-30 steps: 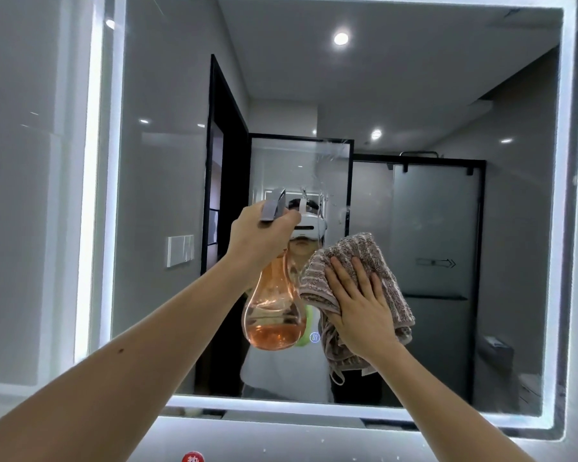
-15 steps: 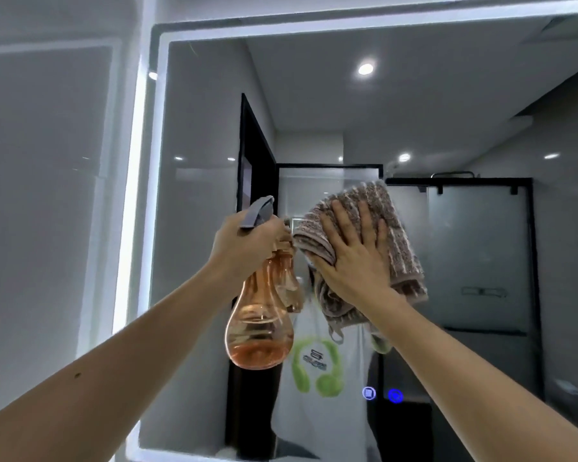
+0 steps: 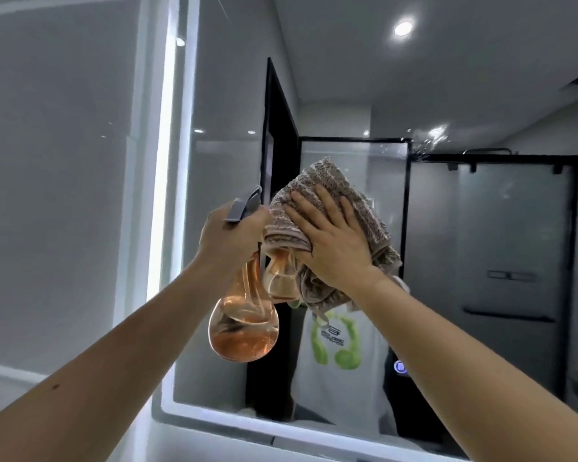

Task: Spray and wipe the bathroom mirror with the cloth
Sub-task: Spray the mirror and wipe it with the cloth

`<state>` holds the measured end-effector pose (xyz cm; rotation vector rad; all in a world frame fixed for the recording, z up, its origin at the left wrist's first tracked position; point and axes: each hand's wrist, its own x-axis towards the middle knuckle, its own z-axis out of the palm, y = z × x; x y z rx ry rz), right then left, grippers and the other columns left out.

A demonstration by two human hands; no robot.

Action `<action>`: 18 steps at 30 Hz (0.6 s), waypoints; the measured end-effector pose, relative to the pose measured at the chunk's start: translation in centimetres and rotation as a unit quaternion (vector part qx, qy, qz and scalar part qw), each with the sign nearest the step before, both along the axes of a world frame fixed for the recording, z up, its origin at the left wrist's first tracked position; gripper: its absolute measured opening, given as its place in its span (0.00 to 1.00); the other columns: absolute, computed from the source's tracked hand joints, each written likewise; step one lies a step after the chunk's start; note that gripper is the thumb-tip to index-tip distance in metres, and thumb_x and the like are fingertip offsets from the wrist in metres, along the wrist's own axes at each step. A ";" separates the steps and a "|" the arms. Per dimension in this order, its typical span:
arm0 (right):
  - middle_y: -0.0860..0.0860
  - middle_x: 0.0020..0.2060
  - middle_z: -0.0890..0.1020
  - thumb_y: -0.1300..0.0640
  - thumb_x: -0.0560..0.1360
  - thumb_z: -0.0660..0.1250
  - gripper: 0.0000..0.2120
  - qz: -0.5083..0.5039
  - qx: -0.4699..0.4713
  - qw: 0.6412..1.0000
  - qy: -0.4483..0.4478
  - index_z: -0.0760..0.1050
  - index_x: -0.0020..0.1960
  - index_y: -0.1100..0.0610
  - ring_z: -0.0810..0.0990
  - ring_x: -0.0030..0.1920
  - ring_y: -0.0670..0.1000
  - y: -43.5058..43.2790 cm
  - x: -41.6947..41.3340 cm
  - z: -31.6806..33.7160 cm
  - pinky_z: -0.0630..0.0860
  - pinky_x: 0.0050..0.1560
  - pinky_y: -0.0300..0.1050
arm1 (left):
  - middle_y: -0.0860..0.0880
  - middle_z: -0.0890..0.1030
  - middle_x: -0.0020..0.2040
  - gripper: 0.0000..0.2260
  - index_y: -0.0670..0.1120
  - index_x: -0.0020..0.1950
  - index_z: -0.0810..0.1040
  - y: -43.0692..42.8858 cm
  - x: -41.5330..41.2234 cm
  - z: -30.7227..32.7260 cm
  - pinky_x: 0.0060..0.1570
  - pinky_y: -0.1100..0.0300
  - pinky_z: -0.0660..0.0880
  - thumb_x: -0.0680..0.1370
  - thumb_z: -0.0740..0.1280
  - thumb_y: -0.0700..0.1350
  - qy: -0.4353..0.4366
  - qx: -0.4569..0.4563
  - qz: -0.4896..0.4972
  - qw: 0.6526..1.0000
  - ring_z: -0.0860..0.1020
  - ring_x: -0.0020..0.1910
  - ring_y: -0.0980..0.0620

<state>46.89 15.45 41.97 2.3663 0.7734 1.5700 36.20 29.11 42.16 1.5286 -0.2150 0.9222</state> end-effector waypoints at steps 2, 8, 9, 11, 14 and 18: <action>0.43 0.76 0.46 0.35 0.73 0.41 0.32 -0.009 0.035 0.999 -0.013 0.39 0.73 0.44 0.35 0.73 0.48 -3.0 0.1 0.6 0.23 0.65 0.46 | 0.43 0.76 0.37 0.03 0.43 0.40 0.75 -1.6 0.1 -0.1 0.35 0.59 0.70 0.73 0.66 0.40 -0.001 -0.029 -0.027 0.999 0.75 0.37 0.48; 0.42 0.74 0.36 0.37 0.77 0.47 0.31 -0.066 0.125 0.989 0.041 0.28 0.67 0.42 0.28 0.71 0.49 -13.3 -0.8 1.2 0.29 0.70 0.52 | 0.52 0.73 0.24 0.07 0.45 0.35 0.75 -9.0 1.0 -0.6 0.29 0.61 0.69 0.73 0.66 0.40 0.016 -0.017 -0.078 0.997 0.72 0.29 0.50; 0.42 0.74 0.35 0.37 0.77 0.46 0.30 -0.065 0.135 0.988 0.045 0.28 0.66 0.42 0.27 0.70 0.48 -14.5 -0.9 1.0 0.29 0.70 0.52 | 0.52 0.72 0.26 0.05 0.46 0.36 0.76 -10.3 1.1 -0.7 0.33 0.58 0.69 0.73 0.66 0.40 0.010 -0.008 -0.077 0.997 0.71 0.31 0.49; 0.41 0.74 0.35 0.37 0.77 0.46 0.31 -0.063 0.152 0.985 0.049 0.28 0.67 0.42 0.25 0.68 0.46 -16.9 -0.8 0.6 0.29 0.69 0.52 | 0.51 0.74 0.28 0.05 0.47 0.37 0.76 -12.5 1.4 -0.8 0.37 0.56 0.68 0.73 0.66 0.40 0.007 -0.008 -0.094 0.996 0.71 0.33 0.49; 0.41 0.74 0.36 0.36 0.76 0.47 0.33 -0.064 0.195 0.978 0.045 0.30 0.70 0.42 0.26 0.69 0.46 -21.6 -0.9 0.1 0.29 0.69 0.51 | 0.42 0.77 0.39 0.07 0.53 0.31 0.78 -15.3 1.3 -0.7 0.44 0.49 0.73 0.67 0.68 0.42 0.024 -0.032 -0.149 0.988 0.75 0.41 0.45; 0.41 0.74 0.37 0.34 0.73 0.45 0.35 -0.085 0.306 0.946 0.065 0.33 0.72 0.44 0.30 0.72 0.51 -27.2 -1.8 -0.6 0.29 0.70 0.52 | 0.37 0.80 0.43 0.08 0.42 0.38 0.78 -17.5 1.7 -0.3 0.49 0.40 0.76 0.63 0.67 0.46 0.040 -0.023 -0.158 0.986 0.75 0.42 0.44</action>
